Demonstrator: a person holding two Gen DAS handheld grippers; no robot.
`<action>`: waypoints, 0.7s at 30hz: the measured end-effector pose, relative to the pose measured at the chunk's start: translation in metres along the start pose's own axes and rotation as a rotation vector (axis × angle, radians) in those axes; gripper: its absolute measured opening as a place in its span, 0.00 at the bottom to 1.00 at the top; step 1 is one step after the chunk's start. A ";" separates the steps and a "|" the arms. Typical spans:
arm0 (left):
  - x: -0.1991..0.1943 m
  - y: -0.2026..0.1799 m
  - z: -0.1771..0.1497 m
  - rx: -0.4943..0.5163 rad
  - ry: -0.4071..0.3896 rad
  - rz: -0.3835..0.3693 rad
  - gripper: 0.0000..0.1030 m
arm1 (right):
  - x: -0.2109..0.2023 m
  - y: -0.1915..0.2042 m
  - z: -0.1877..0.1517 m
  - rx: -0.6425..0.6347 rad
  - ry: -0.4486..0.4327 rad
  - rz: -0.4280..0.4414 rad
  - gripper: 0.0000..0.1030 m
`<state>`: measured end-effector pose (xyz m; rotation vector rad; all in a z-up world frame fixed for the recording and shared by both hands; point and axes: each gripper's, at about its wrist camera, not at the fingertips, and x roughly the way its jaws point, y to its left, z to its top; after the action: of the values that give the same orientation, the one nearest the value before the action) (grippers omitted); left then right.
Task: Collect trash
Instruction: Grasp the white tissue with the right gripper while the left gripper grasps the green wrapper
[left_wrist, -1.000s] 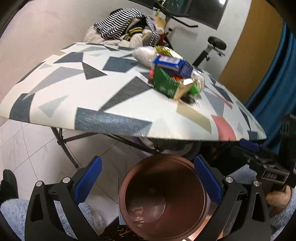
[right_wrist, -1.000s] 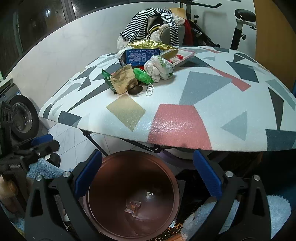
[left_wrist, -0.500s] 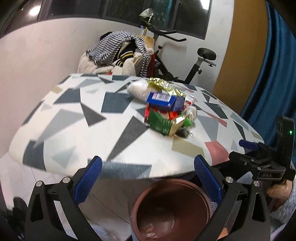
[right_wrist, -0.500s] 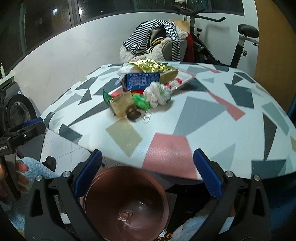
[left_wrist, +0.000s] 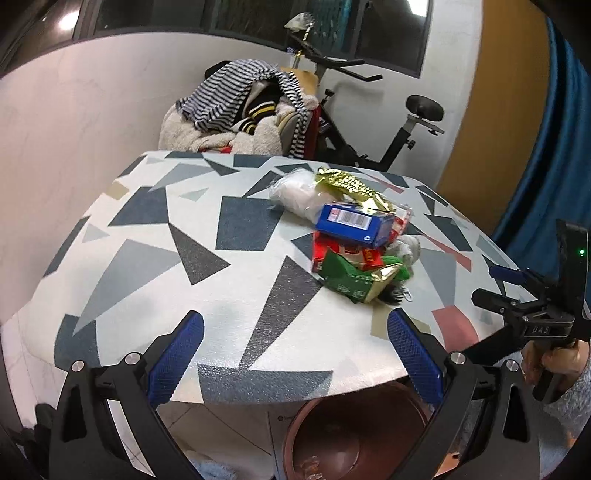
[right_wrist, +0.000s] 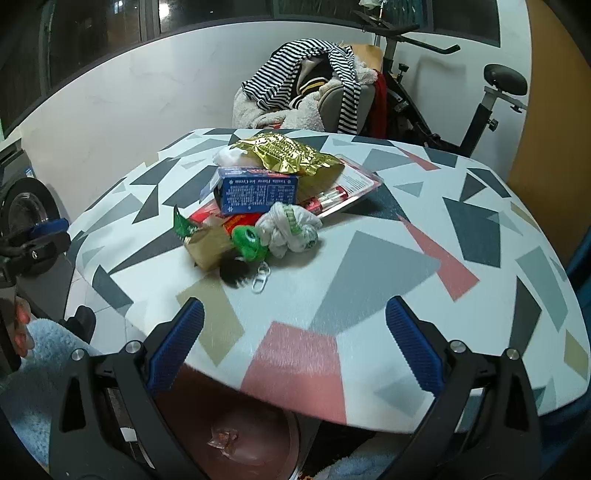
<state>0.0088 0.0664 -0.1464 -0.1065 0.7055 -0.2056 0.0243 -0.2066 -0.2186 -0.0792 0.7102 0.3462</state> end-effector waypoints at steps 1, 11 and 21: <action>0.002 0.001 0.000 -0.006 0.001 -0.002 0.94 | 0.002 0.000 0.003 0.002 0.001 0.004 0.94; 0.020 -0.007 0.009 0.052 0.014 0.022 0.94 | 0.070 -0.031 0.056 0.191 0.040 0.174 0.82; 0.041 -0.005 0.022 -0.068 0.063 -0.084 0.94 | 0.101 -0.028 0.060 0.208 0.129 0.212 0.48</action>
<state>0.0530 0.0532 -0.1543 -0.1953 0.7713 -0.2665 0.1419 -0.1930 -0.2401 0.1739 0.8818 0.4707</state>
